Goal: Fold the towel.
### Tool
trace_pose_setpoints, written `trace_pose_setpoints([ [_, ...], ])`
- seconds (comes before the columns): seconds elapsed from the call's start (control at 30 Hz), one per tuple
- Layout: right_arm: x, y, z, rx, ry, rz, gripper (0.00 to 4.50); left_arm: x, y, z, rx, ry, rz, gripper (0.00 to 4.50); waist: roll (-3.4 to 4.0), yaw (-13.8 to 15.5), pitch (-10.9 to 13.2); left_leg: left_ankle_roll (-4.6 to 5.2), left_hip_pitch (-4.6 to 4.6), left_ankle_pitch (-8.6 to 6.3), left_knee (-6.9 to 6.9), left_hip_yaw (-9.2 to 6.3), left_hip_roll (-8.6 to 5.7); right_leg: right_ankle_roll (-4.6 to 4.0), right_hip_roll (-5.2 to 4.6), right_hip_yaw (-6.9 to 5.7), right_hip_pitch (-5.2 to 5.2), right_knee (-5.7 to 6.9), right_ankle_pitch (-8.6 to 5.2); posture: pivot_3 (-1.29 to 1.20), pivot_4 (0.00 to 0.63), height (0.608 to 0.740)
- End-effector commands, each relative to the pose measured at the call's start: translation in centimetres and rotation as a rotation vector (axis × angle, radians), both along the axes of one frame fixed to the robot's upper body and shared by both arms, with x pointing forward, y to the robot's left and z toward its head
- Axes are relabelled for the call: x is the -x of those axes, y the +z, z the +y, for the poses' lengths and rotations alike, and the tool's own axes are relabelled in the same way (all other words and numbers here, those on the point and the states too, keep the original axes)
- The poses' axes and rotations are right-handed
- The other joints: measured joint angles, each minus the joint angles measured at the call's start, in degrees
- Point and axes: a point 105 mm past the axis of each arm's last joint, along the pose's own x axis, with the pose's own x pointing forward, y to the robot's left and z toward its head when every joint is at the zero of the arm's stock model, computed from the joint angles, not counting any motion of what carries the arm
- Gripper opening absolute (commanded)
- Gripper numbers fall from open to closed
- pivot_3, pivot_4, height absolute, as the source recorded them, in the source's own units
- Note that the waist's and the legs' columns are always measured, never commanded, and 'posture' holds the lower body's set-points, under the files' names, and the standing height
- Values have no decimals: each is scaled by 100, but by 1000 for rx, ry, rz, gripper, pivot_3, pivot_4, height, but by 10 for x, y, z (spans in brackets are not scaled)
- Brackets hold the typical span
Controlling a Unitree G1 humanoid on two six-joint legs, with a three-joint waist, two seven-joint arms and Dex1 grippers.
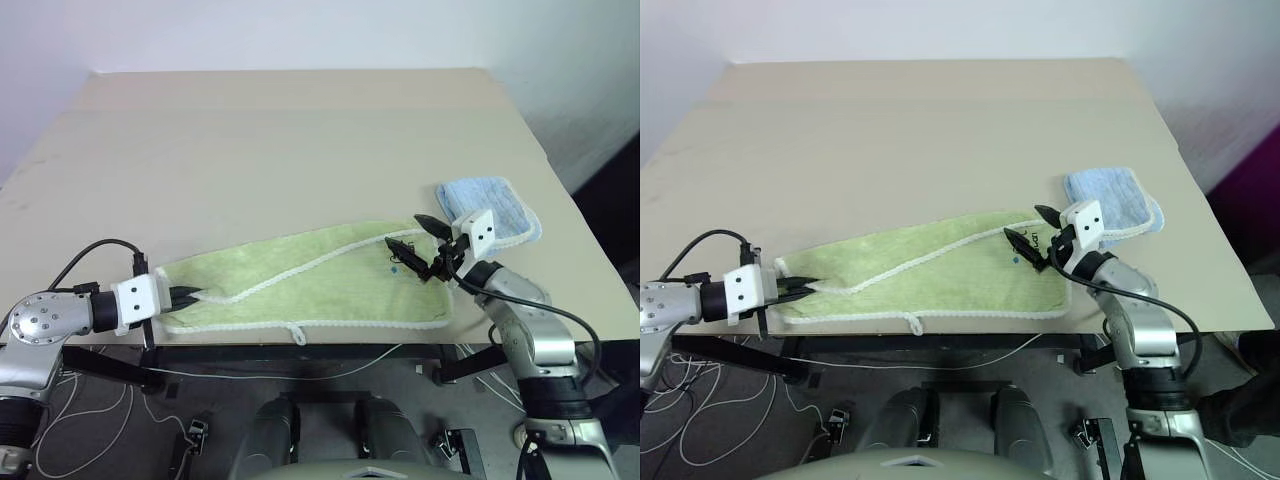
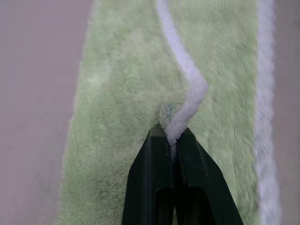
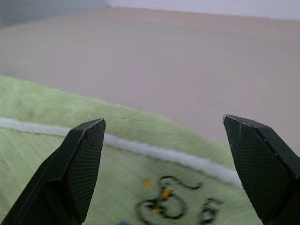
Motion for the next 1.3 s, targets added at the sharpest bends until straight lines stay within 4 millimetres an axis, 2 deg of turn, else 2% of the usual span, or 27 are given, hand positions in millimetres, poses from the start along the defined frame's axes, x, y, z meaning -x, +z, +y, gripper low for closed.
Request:
trace_pose_setpoints([
  [0.03, -10, 2, -14, 267, -6, -79, 4224, -4, 21, 6, 124, 87, -42, 62, -1, 1, -1, 0, 0, 0, 1, 0, -1, 0, 0, -1, 1, 0, 0, 0, 150, 740],
  [0.23, -30, -3, -32, 592, 11, -169, 4224, -6, 26, 4, 181, 128, -49, 62, 0, -16, 0, 0, 1, 0, 1, 3, 0, 0, 4, -1, 1, 1, 0, 0, 150, 740],
  [0.53, -48, -14, -34, 823, 57, -269, 4224, -2, 17, -2, 176, 130, -33, 62, -1, -22, -1, 0, 3, 0, 1, 6, 1, 0, 4, 2, 1, 0, 0, 0, 150, 740],
  [0.67, -50, -17, -32, 833, 79, -275, 3334, -1, 15, -3, 177, 134, -33, 0, -2, -10, -1, -1, 4, 0, 2, 6, 0, 0, 3, 2, 5, -2, 0, 0, 150, 740],
  [0.97, -48, -13, -31, 833, 106, -287, 200, 1, 13, -2, 199, 165, -39, 0, -1, -13, -1, -1, 5, 0, 1, 5, 1, 0, 2, 3, 5, -1, 0, 0, 150, 740],
  [1.0, -48, -11, -32, 833, 104, -292, 18, 0, 15, -1, 218, 176, -45, 0, -1, -13, -1, -1, 5, 0, 1, 5, 1, 0, 2, 3, 5, -1, 0, 0, 150, 740],
  [1.1, -49, -5, -34, 835, 89, -315, 18, -5, 21, 1, 275, 211, -63, 0, -1, -10, -1, -1, 4, 0, 1, 5, 1, 0, 2, 3, 5, -1, 0, 0, 150, 740],
  [1.2, -52, 12, -33, 802, 58, -356, 18, -15, 34, 8, 333, 273, -125, 0, -2, 2, -1, -1, 4, 0, 2, 4, 0, 0, 2, 2, 5, -1, 0, 0, 150, 740],
  [1.3, -59, 41, -27, 712, 36, -385, 18, -37, 66, 19, 450, 349, -217, 0, -1, 6, 1, -1, 4, 1, 4, 4, 0, 0, 2, 2, 4, 1, 0, 0, 150, 740],
])
